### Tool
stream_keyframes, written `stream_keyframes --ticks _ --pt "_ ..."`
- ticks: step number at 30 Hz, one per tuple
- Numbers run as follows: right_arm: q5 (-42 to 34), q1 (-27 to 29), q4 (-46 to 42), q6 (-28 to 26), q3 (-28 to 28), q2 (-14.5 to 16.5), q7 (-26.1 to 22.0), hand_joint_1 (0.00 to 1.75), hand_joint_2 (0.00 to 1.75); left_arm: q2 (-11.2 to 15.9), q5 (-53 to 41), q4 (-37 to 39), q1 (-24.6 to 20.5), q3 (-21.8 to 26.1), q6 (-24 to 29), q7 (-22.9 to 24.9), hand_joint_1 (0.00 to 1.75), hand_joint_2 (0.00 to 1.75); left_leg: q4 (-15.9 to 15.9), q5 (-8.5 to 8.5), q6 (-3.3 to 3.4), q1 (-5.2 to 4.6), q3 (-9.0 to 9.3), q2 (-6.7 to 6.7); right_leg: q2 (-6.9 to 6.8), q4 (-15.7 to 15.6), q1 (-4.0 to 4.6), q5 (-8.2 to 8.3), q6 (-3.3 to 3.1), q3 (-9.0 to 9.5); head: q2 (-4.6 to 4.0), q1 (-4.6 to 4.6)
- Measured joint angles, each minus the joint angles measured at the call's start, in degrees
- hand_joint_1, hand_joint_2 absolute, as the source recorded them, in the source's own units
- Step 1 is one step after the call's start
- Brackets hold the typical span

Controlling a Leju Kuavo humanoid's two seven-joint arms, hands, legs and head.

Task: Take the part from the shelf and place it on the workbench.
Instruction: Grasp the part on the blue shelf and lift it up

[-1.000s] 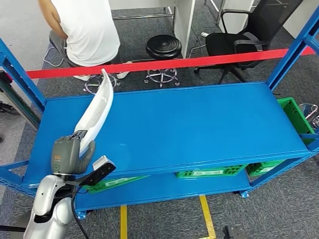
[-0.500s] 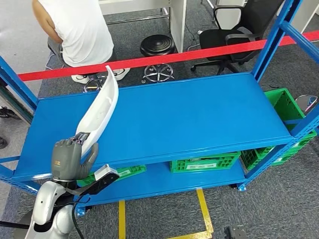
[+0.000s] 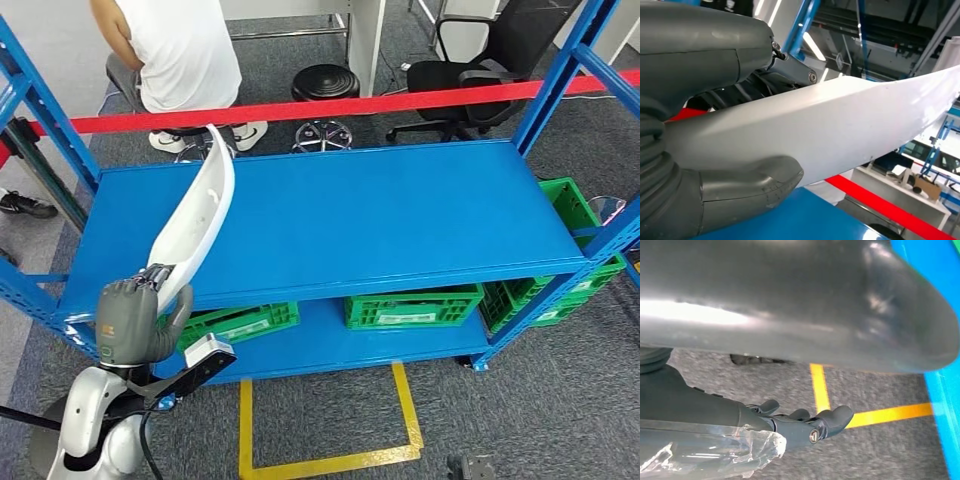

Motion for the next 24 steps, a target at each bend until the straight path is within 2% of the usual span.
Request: stream_keyframes --ticks 1,2,5,6,7,8,9,10,11,12,13,14,15,16,18,19,20,21,22,23,24 --pt "0.0 0.0 0.0 0.0 -0.1 0.0 -0.1 0.00 0.00 0.0 0.0 0.0 0.0 0.0 0.0 0.0 1.75 1.75 0.0 0.22 0.16 0.01 -0.26 0.00 -0.07 0.9 0.01 -1.24 0.04 -0.40 0.00 0.06" --pt "0.0 0.0 0.0 0.0 -0.1 0.0 -0.1 0.00 0.00 0.0 0.0 0.0 0.0 0.0 0.0 0.0 1.75 1.75 0.0 0.30 0.22 0.01 -0.36 0.00 -0.09 1.4 0.01 -1.75 0.05 -0.52 0.00 0.08" --pt "0.0 0.0 0.0 0.0 -0.1 0.0 -0.1 0.00 0.00 0.0 0.0 0.0 0.0 0.0 0.0 0.0 1.75 1.75 0.0 0.32 0.23 0.01 -0.39 0.01 -0.09 1.6 0.01 -1.92 0.06 -0.57 0.01 0.08" --pt "0.0 0.0 0.0 0.0 -0.1 0.0 -0.1 0.00 0.00 0.0 0.0 0.0 0.0 0.0 0.0 0.0 1.75 1.75 0.0 0.49 0.25 -0.01 -0.61 0.02 -0.09 3.0 0.01 -3.00 0.09 -0.90 0.01 0.09" --pt "0.0 0.0 0.0 0.0 -0.2 0.0 -0.1 0.00 0.00 0.0 0.0 0.0 0.1 0.0 0.0 0.0 1.75 1.75 0.0 0.98 0.31 -0.09 -1.24 0.18 -0.09 6.4 0.05 -4.87 0.16 -1.57 0.02 0.09" --pt "0.1 -0.1 0.0 0.0 -0.4 -0.1 -0.2 0.00 0.00 0.0 0.0 0.0 0.2 -0.1 0.1 0.0 1.75 1.75 0.1 1.96 0.28 -0.21 -2.49 0.67 -0.45 7.1 0.19 -5.26 0.12 0.37 0.02 0.09" --pt "0.1 -0.4 0.0 0.0 -0.5 -0.2 -0.3 0.00 0.00 0.0 0.0 -0.1 0.3 -0.3 0.1 0.0 1.75 1.75 0.2 3.16 0.07 -0.40 -3.80 1.43 -1.37 5.7 0.51 -6.24 -0.13 3.68 0.02 0.05" --pt "0.1 -0.6 -0.1 0.0 -0.6 -0.3 -0.3 0.00 0.00 0.0 0.1 -0.2 0.3 -0.5 0.2 0.0 1.75 1.75 0.3 4.31 -0.20 -0.57 -4.86 2.34 -2.13 2.9 0.84 -6.15 -0.47 7.02 0.02 0.00" --pt "0.1 -0.9 -0.1 0.0 -0.6 -0.4 -0.3 0.00 0.00 0.0 0.1 -0.3 0.4 -0.6 0.3 0.0 1.75 1.75 0.4 5.27 -0.58 -0.63 -5.51 3.21 -2.75 -1.7 1.17 -5.21 -0.96 10.56 0.01 0.01" --pt "0.1 -1.0 -0.2 0.0 -0.7 -0.4 -0.3 0.00 0.00 0.0 0.1 -0.4 0.4 -0.7 0.3 0.0 1.75 1.75 0.3 5.82 -0.94 -0.66 -5.53 3.86 -2.90 -3.7 1.41 -5.60 -1.48 11.41 0.00 0.02" --pt "0.1 -0.9 -0.2 0.0 -0.7 -0.4 -0.3 0.00 0.00 0.0 0.1 -0.4 0.4 -0.8 0.4 0.0 1.75 1.75 0.3 6.11 -1.24 -0.59 -5.61 4.18 -2.42 -3.7 1.35 -5.10 -1.97 10.75 -0.01 0.05" --pt "0.1 -0.8 -0.2 0.0 -0.9 -0.5 -0.3 0.00 0.00 0.0 0.2 -0.4 0.5 -0.9 0.4 0.0 1.75 1.75 0.6 5.51 -1.65 -0.49 -5.90 3.87 -1.99 -3.7 1.28 -4.50 -2.49 10.31 -0.01 0.06" --pt "0.1 -0.7 -0.2 0.0 -1.0 -0.5 -0.3 0.00 0.00 0.0 0.3 -0.4 0.5 -0.9 0.5 0.0 1.75 1.75 1.8 3.77 -2.06 -0.41 -6.42 3.14 -1.58 -3.8 1.13 -3.72 -2.96 9.70 -0.01 0.00" --pt "0.1 -0.7 -0.2 0.0 -1.1 -0.6 -0.3 0.00 0.00 0.1 0.3 -0.4 0.6 -0.9 0.5 0.0 1.75 1.75 4.0 1.07 -2.43 -0.32 -7.20 2.17 -1.13 -3.9 0.96 -2.82 -3.30 8.92 0.00 -0.07" --pt "0.1 -0.7 -0.2 0.1 -1.4 -0.6 -0.3 0.00 0.00 0.1 0.5 -0.4 0.6 -0.9 0.6 0.0 1.75 1.75 11.3 -4.97 -2.87 -0.20 -8.86 0.70 -0.02 -3.8 0.86 -1.12 -3.51 6.91 0.00 -0.14" --pt "0.2 -0.6 -0.2 0.1 -1.5 -0.7 -0.3 0.00 0.00 0.2 0.6 -0.4 0.6 -0.9 0.6 0.0 1.75 1.75 14.5 -6.54 -2.92 -0.19 -9.26 0.47 0.54 -3.8 0.85 -0.33 -3.46 5.87 0.00 -0.14" --pt "0.2 -0.5 -0.2 0.1 -1.5 -0.7 -0.3 0.00 0.00 0.2 0.6 -0.4 0.6 -0.9 0.6 0.0 1.75 1.75 16.4 -6.81 -2.88 -0.19 -9.00 0.37 1.11 -3.8 0.84 0.45 -3.38 4.83 0.00 -0.13" --pt "0.2 -0.4 -0.2 0.1 -1.6 -0.7 -0.3 0.00 0.00 0.2 0.7 -0.4 0.6 -0.9 0.6 0.0 1.75 1.75 16.5 -6.00 -2.78 -0.19 -7.94 0.28 1.66 -3.7 0.84 1.21 -3.27 3.84 0.00 -0.13" --pt "0.2 -0.4 -0.2 0.1 -1.7 -0.7 -0.3 0.00 0.00 0.2 0.7 -0.4 0.6 -0.9 0.6 0.0 1.75 1.75 14.7 -4.63 -2.62 -0.18 -5.96 0.01 2.27 -3.7 0.80 1.97 -3.11 2.89 0.00 -0.12" --pt "0.2 -0.4 -0.2 0.1 -1.8 -0.7 -0.3 0.00 0.00 0.3 0.8 -0.4 0.6 -0.9 0.6 0.0 1.75 1.75 11.5 -3.58 -2.41 -0.14 -3.16 -0.86 2.90 -3.7 0.74 2.74 -2.89 2.02 0.00 -0.13" --pt "0.2 -0.4 -0.2 0.1 -1.9 -0.7 -0.3 0.00 0.00 0.3 0.8 -0.4 0.6 -0.9 0.6 0.0 1.75 1.75 7.3 -3.30 -2.13 -0.11 0.10 -2.01 3.54 -3.6 0.76 3.45 -2.60 1.27 0.00 -0.13"
